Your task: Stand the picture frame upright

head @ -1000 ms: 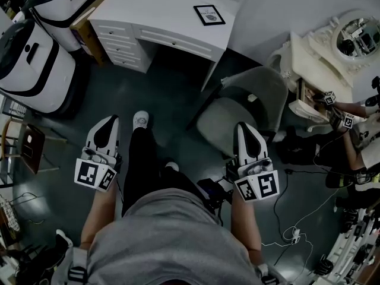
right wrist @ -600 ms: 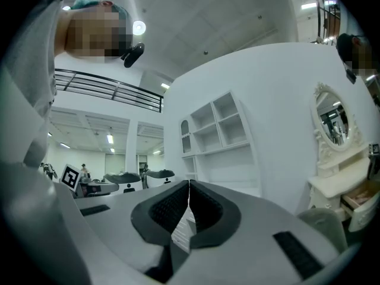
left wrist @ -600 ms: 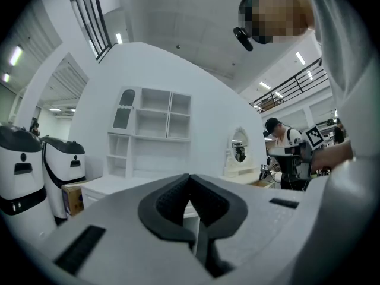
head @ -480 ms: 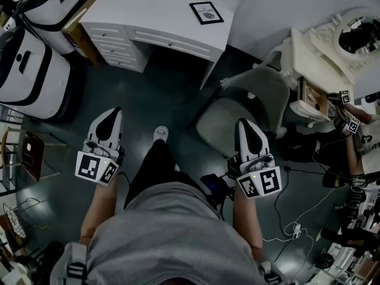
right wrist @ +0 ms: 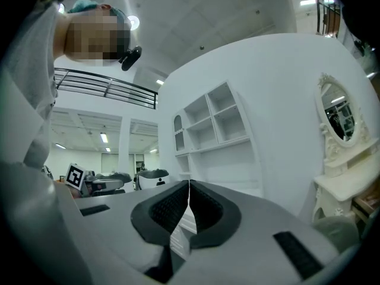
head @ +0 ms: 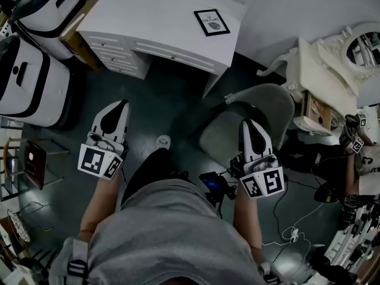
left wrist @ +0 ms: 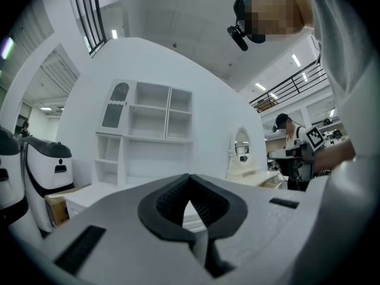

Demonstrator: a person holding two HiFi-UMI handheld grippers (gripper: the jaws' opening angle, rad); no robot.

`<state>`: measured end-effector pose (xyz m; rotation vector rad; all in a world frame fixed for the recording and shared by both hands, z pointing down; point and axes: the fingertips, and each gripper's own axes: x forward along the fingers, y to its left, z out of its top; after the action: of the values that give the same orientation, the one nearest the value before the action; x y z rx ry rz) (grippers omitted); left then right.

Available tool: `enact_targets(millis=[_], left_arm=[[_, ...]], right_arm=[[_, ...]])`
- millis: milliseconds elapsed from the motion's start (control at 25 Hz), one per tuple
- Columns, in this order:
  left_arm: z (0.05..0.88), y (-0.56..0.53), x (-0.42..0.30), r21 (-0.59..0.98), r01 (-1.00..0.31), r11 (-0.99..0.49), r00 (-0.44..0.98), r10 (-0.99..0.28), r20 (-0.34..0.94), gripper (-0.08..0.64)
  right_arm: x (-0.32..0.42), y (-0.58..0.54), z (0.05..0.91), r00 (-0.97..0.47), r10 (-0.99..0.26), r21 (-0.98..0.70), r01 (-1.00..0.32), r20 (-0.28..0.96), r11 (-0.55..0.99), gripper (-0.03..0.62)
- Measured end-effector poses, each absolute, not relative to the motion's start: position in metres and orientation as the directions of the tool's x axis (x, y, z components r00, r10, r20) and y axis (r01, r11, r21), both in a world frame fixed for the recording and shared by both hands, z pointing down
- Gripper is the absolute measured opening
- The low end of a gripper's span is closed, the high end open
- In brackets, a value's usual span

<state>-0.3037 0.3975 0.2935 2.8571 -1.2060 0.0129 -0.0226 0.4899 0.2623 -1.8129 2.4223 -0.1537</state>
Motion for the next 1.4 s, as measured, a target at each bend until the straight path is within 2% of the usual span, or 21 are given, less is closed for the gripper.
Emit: enact_targets(millis=[720, 1400], left_arm=[[0.296, 0.254, -0.314, 0.033, -0.680, -0.732, 0.733, -0.680, 0.012, 0.006], [0.313, 0.218, -0.308, 0.067, -0.633, -0.771, 0.774, -0.632, 0.040, 0.006]], right_arm=[[-0.045, 0.353, 0.267, -0.267, -0.963, -0.159, -0.950, -0.033, 0.268, 0.028], [-0.039, 0.325, 0.275, -0.219, -0.976, -0.184, -0.959, -0.005, 0.216, 0.028]])
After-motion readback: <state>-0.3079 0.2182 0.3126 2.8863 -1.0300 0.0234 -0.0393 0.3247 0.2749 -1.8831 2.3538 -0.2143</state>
